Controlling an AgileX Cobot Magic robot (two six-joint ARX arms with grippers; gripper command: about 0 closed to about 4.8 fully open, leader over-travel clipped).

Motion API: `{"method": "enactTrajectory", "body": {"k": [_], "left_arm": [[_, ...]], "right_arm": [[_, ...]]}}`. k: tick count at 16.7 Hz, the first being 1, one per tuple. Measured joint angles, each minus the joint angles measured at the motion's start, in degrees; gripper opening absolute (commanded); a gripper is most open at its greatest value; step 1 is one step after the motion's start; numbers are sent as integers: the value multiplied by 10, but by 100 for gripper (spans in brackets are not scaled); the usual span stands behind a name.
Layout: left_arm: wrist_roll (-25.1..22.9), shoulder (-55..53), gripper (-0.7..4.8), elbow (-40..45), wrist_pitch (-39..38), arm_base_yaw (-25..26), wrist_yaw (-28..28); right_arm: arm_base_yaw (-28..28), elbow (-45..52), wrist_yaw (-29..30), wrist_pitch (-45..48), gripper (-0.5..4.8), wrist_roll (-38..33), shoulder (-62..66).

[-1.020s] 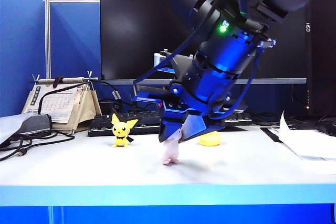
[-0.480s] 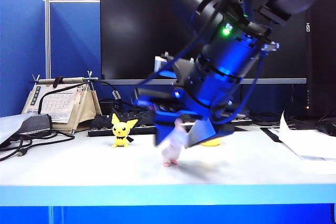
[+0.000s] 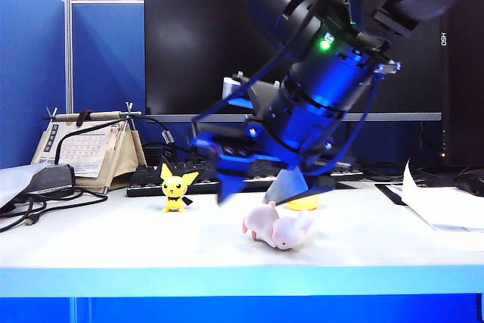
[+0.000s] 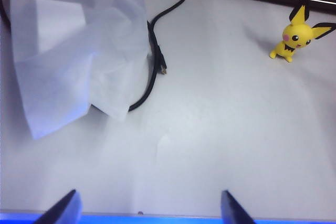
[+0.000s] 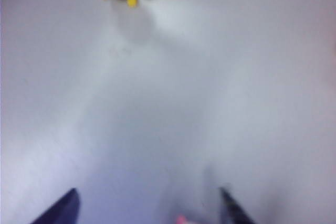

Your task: Pick up the doll with a different color than the other dolls and place it near you.

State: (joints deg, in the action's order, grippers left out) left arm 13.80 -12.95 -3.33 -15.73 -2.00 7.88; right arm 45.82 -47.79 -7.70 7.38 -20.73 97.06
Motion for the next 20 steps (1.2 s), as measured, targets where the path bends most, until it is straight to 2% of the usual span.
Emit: {"method": "enactTrajectory", "body": {"k": [6,8,11,14,15,16,17,19,20], "left_arm": [[0,0,350,0,0,0,0],[0,0,350,0,0,0,0],[0,0,350,0,0,0,0],[0,0,350,0,0,0,0],[0,0,350,0,0,0,0],[0,0,350,0,0,0,0],[0,0,350,0,0,0,0],[0,0,350,0,0,0,0],[0,0,350,0,0,0,0]], "right_arm": [[-17,-1,-17,46,340,-1,0],[-40,-1,-31,60,337,-1,-13],[-110,-3,-47,79,330,0,-101],[-148,-3,-26,20,323,4,-155],[-148,-2,-17,-16,300,21,-160],[-147,0,-13,-54,232,38,-162],[-145,3,-12,-79,192,48,-163],[-145,13,-13,-104,106,58,-167],[-145,28,-13,-114,82,59,-176]]}}
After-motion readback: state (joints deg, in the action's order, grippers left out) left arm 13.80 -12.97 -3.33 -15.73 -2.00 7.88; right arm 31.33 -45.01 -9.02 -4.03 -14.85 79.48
